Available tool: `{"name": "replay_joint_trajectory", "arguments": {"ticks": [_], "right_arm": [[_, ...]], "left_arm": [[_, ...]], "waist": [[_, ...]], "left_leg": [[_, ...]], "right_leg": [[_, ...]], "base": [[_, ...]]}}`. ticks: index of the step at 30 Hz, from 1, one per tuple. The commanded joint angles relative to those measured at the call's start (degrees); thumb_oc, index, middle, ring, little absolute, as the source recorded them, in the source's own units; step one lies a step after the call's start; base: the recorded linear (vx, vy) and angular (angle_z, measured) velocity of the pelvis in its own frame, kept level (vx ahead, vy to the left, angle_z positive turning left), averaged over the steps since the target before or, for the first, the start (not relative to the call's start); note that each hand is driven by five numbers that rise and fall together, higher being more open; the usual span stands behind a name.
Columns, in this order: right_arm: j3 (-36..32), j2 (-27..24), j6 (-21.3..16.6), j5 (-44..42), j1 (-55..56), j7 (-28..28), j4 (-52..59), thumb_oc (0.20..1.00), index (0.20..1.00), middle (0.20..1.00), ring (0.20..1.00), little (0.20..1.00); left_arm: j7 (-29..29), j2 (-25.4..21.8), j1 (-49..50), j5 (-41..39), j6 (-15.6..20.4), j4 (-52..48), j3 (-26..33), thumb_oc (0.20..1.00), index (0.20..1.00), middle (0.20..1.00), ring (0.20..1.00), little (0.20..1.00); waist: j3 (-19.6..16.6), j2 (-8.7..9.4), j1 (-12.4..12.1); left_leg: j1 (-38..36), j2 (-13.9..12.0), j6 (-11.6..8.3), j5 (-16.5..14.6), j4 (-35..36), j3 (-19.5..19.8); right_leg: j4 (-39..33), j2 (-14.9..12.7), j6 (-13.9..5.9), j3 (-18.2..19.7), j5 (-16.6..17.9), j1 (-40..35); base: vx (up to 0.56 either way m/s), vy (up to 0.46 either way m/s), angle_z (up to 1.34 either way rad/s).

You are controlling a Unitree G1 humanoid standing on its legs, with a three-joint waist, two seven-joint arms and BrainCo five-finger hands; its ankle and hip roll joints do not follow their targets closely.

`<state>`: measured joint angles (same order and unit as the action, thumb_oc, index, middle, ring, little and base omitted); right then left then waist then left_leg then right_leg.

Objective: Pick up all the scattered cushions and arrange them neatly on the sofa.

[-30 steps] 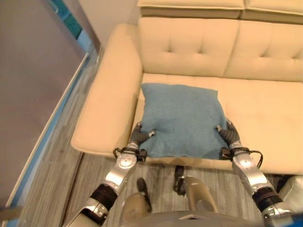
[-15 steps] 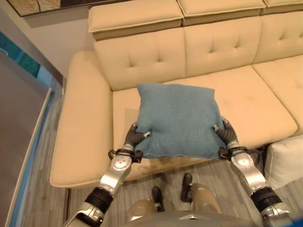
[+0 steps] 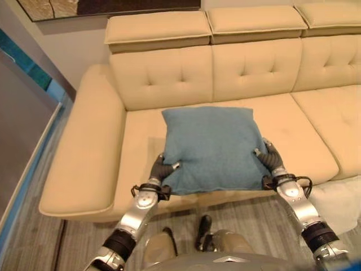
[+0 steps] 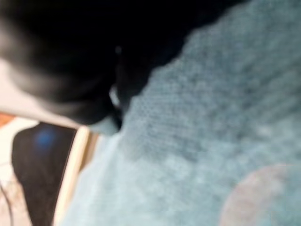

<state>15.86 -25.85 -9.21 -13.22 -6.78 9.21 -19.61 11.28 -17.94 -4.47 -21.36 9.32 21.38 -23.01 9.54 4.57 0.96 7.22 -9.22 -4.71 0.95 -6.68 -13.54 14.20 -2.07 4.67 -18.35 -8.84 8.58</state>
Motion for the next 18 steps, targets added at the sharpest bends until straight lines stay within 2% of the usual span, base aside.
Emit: {"name": "replay_joint_trajectory", "arguments": {"ticks": [1, 3, 4, 5, 6, 7, 8, 10, 13, 14, 16, 17, 18], "right_arm": [[1.8, 4.8, -6.2, 0.2, -3.8, -1.4, 6.1, 0.200, 0.200, 0.200, 0.200, 0.200], [2.0, 5.8, -6.2, 0.1, -3.5, -1.7, 6.0, 0.200, 0.200, 0.200, 0.200, 0.200], [1.9, 6.8, -6.0, -0.1, -3.5, -1.9, 5.6, 0.200, 0.200, 0.200, 0.200, 0.200], [2.5, 7.6, -5.8, 0.5, -4.2, -1.9, 5.3, 0.200, 0.200, 0.200, 0.200, 0.200], [2.4, 7.7, -5.9, 0.5, -4.2, -1.9, 5.3, 0.200, 0.200, 0.200, 0.200, 0.200], [2.7, 8.3, -5.6, 0.9, -4.5, -2.1, 5.3, 0.200, 0.200, 0.200, 0.200, 0.200], [2.7, 8.4, -5.6, 0.8, -5.1, -2.2, 5.4, 0.200, 0.200, 0.200, 0.200, 0.200], [2.9, 9.0, -5.7, 0.3, -6.0, -2.3, 5.2, 0.200, 0.200, 0.200, 0.200, 0.200], [3.0, 9.5, -5.4, 0.4, -6.2, -2.4, 5.1, 0.200, 0.200, 0.200, 0.200, 0.200], [3.0, 9.1, -5.3, 0.9, -6.6, -2.4, 4.9, 0.200, 0.200, 0.200, 0.200, 0.200], [3.0, 9.1, -5.4, 0.8, -6.7, -2.4, 4.8, 0.200, 0.200, 0.200, 0.200, 0.200], [3.0, 8.9, -5.5, 0.7, -7.0, -2.4, 4.8, 0.200, 0.200, 0.200, 0.200, 0.200], [3.1, 8.8, -5.5, 1.2, -7.5, -2.1, 5.3, 0.200, 0.200, 0.200, 0.200, 0.200]], "left_arm": [[-1.4, 2.8, -4.5, 0.9, 4.5, -5.9, -1.8, 0.200, 0.200, 0.200, 0.200, 0.200], [-1.5, 2.1, -4.2, 1.3, 4.7, -6.7, -1.5, 0.200, 0.200, 0.200, 0.200, 0.200], [-1.8, 1.7, -4.0, 1.4, 4.6, -6.8, -1.5, 0.200, 0.200, 0.200, 0.200, 0.200], [-1.7, 0.9, -4.0, 1.6, 4.8, -7.6, -1.1, 0.200, 0.200, 0.200, 0.200, 0.200], [-1.7, 0.9, -4.0, 1.6, 4.8, -7.7, -1.1, 0.200, 0.200, 0.200, 0.200, 0.200], [-1.8, 0.0, -3.7, 1.6, 4.8, -8.4, -0.9, 0.200, 0.200, 0.200, 0.200, 0.200], [-1.8, -0.3, -3.6, 1.7, 4.9, -8.4, -0.8, 0.200, 0.200, 0.200, 0.200, 0.200], [-1.5, -1.0, -3.8, 1.8, 5.0, -8.6, -0.4, 0.200, 0.200, 0.200, 0.200, 0.200], [-1.5, -1.3, -3.4, 2.3, 4.8, -8.7, 0.0, 0.200, 0.200, 0.200, 0.200, 0.200], [-1.9, -1.2, -3.5, 2.5, 4.9, -8.3, 0.2, 0.200, 0.200, 0.200, 0.200, 0.200], [-2.0, -1.1, -3.5, 2.4, 4.9, -8.0, 0.2, 0.200, 0.200, 0.200, 0.200, 0.200], [-2.0, -0.8, -3.5, 2.4, 4.9, -7.7, 0.2, 0.200, 0.200, 0.200, 0.200, 0.200], [-1.9, -0.5, -3.7, 2.7, 4.9, -7.2, 0.7, 0.200, 0.200, 0.200, 0.200, 0.200]], "waist": [[-2.6, 1.45, -0.4], [-2.9, 1.83, -0.9], [-3.1, 2.36, -1.4], [-3.0, 2.58, -2.2], [-3.2, 2.55, -2.3], [-3.0, 2.73, -2.6], [-2.8, 2.78, -2.6], [-2.2, 2.29, -2.7], [-2.2, 1.88, -2.8], [-2.5, 1.49, -2.4], [-2.6, 1.35, -2.2], [-2.7, 1.27, -2.1], [-2.7, 1.15, -1.7]], "left_leg": [[2.2, 0.9, -1.79, 8.5, 5.2, -2.0], [1.3, 1.5, -1.09, 7.0, 5.0, -1.8], [0.6, 2.8, -0.35, 5.4, 4.1, -2.0], [-0.2, 3.9, 1.02, 3.5, 3.6, -3.1], [0.1, 3.8, 1.04, 3.6, 3.6, -3.2], [-0.9, 4.8, 2.34, 2.1, 3.3, -3.5], [-1.5, 5.3, 2.90, 1.7, 3.2, -3.5], [-3.4, 6.0, 4.10, 0.3, 3.5, -4.3], [-5.1, 6.6, 4.46, -0.6, 4.3, -4.4], [-6.5, 7.5, 4.35, -0.7, 5.8, -3.3], [-7.1, 7.7, 4.27, -0.9, 6.3, -3.1], [-7.7, 7.8, 4.02, -1.5, 6.6, -3.1], [-8.4, 8.0, 3.66, -2.1, 6.6, -2.6]], "right_leg": [[-14.1, -2.1, -11.53, 1.9, 8.6, -11.8], [-13.2, -2.6, -11.86, 2.5, 7.2, -13.0], [-11.0, -3.7, -12.58, 3.2, 6.6, -13.3], [-6.3, -5.7, -14.01, 2.9, 7.7, -11.6], [-6.3, -5.6, -13.97, 3.1, 7.8, -11.3], [-0.3, -6.9, -15.33, 4.3, 9.8, -8.5], [1.8, -7.3, -15.94, 4.6, 11.3, -7.2], [6.8, -9.0, -16.52, 3.4, 12.6, -5.1], [6.3, -10.0, -16.18, 2.2, 12.7, -4.4], [2.4, -8.6, -15.33, 3.3, 11.5, -3.5], [0.4, -8.6, -15.08, 3.2, 11.4, -3.7], [-4.3, -8.9, -14.88, 2.9, 11.8, -3.3], [-8.9, -9.9, -15.41, 3.6, 14.1, -1.5]], "base": [[0.33, 0.134, 0.30], [0.33, 0.204, -0.04], [0.33, 0.335, -0.40], [0.27, 0.295, -0.63], [0.21, 0.317, -0.65], [0.16, 0.228, -0.52], [0.21, 0.308, -0.24], [0.13, 0.218, -0.19], [0.14, 0.129, -0.18], [0.16, 0.063, -0.08], [0.15, 0.032, 0.03], [0.17, -0.032, 0.21], [0.23, -0.049, 0.24]]}}
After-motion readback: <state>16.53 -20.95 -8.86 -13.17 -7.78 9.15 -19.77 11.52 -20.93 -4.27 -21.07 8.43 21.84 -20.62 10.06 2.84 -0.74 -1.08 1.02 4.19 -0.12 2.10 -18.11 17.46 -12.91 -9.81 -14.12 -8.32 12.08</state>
